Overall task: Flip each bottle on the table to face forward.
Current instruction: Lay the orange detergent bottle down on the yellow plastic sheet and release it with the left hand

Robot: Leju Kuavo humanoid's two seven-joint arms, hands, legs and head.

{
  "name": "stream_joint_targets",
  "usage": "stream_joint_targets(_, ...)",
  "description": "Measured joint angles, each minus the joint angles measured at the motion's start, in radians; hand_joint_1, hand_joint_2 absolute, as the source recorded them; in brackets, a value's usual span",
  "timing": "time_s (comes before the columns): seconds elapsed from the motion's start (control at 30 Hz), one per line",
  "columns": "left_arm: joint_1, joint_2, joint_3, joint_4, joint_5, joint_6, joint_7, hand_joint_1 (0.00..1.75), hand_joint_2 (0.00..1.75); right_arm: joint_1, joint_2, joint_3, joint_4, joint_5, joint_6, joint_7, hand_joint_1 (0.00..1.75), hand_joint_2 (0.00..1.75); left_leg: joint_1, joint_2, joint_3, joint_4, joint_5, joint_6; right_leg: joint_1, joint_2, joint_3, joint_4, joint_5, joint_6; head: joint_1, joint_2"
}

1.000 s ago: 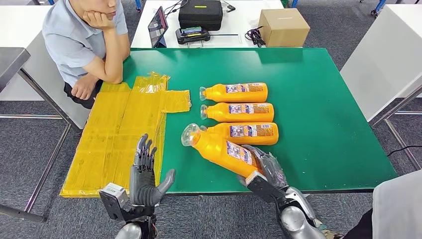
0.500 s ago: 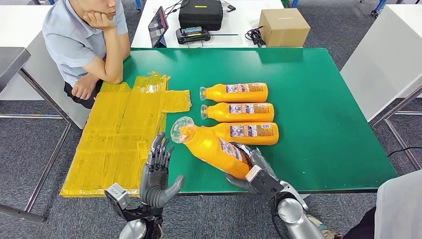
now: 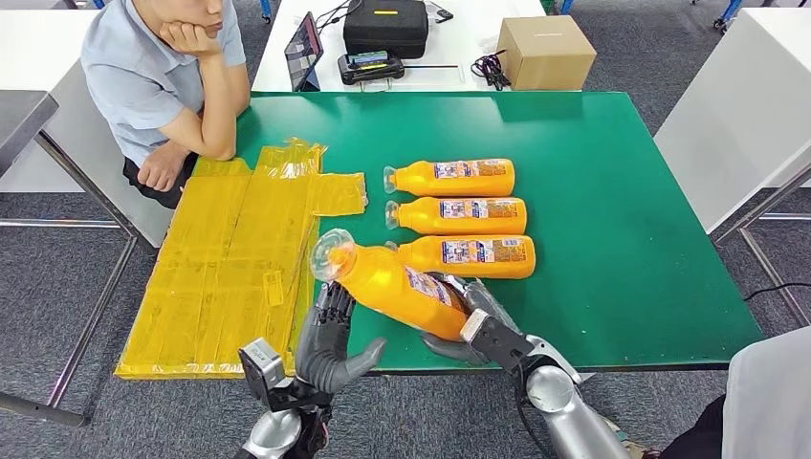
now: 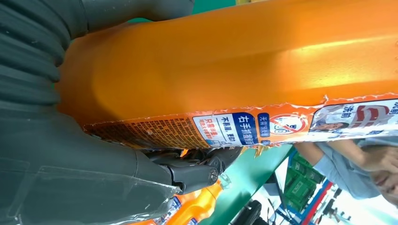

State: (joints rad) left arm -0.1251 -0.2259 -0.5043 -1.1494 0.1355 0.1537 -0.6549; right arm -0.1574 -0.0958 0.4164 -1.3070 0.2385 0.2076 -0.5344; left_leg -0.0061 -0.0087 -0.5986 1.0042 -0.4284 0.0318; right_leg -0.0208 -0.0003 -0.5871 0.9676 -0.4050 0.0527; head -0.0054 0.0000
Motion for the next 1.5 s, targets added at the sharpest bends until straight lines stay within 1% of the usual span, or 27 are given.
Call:
stream_joint_targets(0.07,-0.016,-0.002,-0.004,0.029,-0.027,0.041,0.021,0.00,1.75,-0.003,0.000,0.010,0.007,0.020,-0.009,0.000,1.64,1.75,0.000,0.000,0.000,0.000,0.000,0.000,0.000,0.000,0.000,0.000,0.000,0.000,0.000,0.000)
stream_joint_targets(0.13,-0.029,-0.004,-0.005,0.058,-0.032,0.059,0.033,0.00,1.75,-0.004,-0.001,0.019,0.013,0.034,-0.017,0.001,1.65,1.75,0.000,0.000,0.000,0.000,0.000,0.000,0.000,0.000,0.000,0.000,0.000,0.000,0.000,0.000)
stream_joint_targets(0.37,-0.054,-0.010,-0.003,0.123,-0.030,0.082,0.037,0.00,1.75,-0.005,-0.005,0.041,0.023,0.047,-0.026,0.003,1.69,1.75,0.000,0.000,0.000,0.000,0.000,0.000,0.000,0.000,0.000,0.000,0.000,0.000,0.000,0.000)
stream_joint_targets(0.53,-0.077,-0.019,0.002,0.166,-0.003,0.084,0.046,0.00,1.75,-0.010,-0.007,0.054,0.024,0.050,-0.031,0.006,1.65,1.75,0.000,0.000,-0.001,0.000,0.000,0.000,0.000,0.000,0.000,0.000,0.000,0.000,0.000,0.000)
stream_joint_targets(0.63,-0.087,-0.025,0.006,0.182,0.030,0.056,0.047,0.00,1.75,-0.016,-0.008,0.069,0.029,0.046,-0.035,0.008,1.68,1.75,0.000,0.000,0.000,0.000,0.000,0.000,0.000,0.000,0.000,0.000,0.000,0.000,0.000,0.000)
stream_joint_targets(0.73,-0.089,-0.030,0.010,0.185,0.113,-0.034,0.074,0.00,1.75,-0.021,-0.006,0.078,0.037,0.029,-0.032,0.007,1.74,1.75,0.000,0.000,-0.001,0.000,0.000,0.000,0.000,0.000,0.000,0.000,0.000,0.000,0.000,0.000)
stream_joint_targets(0.83,-0.088,-0.031,0.010,0.177,0.188,-0.129,0.106,0.00,1.75,-0.023,-0.003,0.086,0.048,0.024,-0.026,0.003,1.73,1.75,0.000,0.000,-0.001,0.000,0.000,0.000,0.000,0.000,0.000,0.000,0.000,0.000,0.000,0.000)
stream_joint_targets(0.9,-0.086,-0.031,0.009,0.164,0.217,-0.163,0.119,0.00,1.75,-0.023,-0.001,0.091,0.057,0.027,-0.025,-0.002,1.71,1.75,0.000,0.000,-0.001,0.000,0.000,0.000,0.000,0.000,0.000,0.000,0.000,0.000,0.000,0.000)
stream_joint_targets(1.17,-0.082,-0.032,0.003,0.113,0.253,-0.181,0.134,0.00,1.75,-0.025,0.008,0.097,0.075,0.027,-0.025,-0.013,1.68,1.75,0.000,-0.001,-0.001,0.000,0.000,0.000,0.000,0.000,0.000,0.000,0.000,0.000,0.000,0.000)
stream_joint_targets(1.33,-0.084,-0.032,-0.005,0.101,0.218,-0.130,0.116,0.00,1.75,-0.029,0.012,0.099,0.080,0.027,-0.025,-0.013,1.61,1.75,0.000,0.000,-0.001,0.000,0.000,0.000,0.000,0.000,0.000,0.000,0.000,0.000,0.000,0.000)
stream_joint_targets(1.37,-0.085,-0.032,-0.007,0.101,0.210,-0.116,0.111,0.41,1.75,-0.030,0.013,0.099,0.081,0.027,-0.025,-0.013,1.61,1.75,0.000,-0.001,-0.001,0.000,0.000,0.000,0.000,0.000,0.000,0.000,0.000,0.000,0.000,0.000)
stream_joint_targets(1.47,-0.087,-0.032,-0.016,0.101,0.198,-0.097,0.103,1.71,1.75,-0.031,0.016,0.101,0.082,0.028,-0.025,-0.013,1.55,1.75,0.000,-0.001,-0.001,0.000,0.000,0.000,0.000,0.000,0.000,0.000,0.000,0.000,0.000,0.000)
stream_joint_targets(1.5,-0.088,-0.032,-0.018,0.101,0.196,-0.095,0.101,1.75,1.75,-0.031,0.017,0.101,0.082,0.027,-0.025,-0.013,1.51,1.75,0.000,-0.001,-0.001,0.000,0.000,0.000,0.000,0.000,0.000,0.000,0.000,0.000,0.000,0.000)
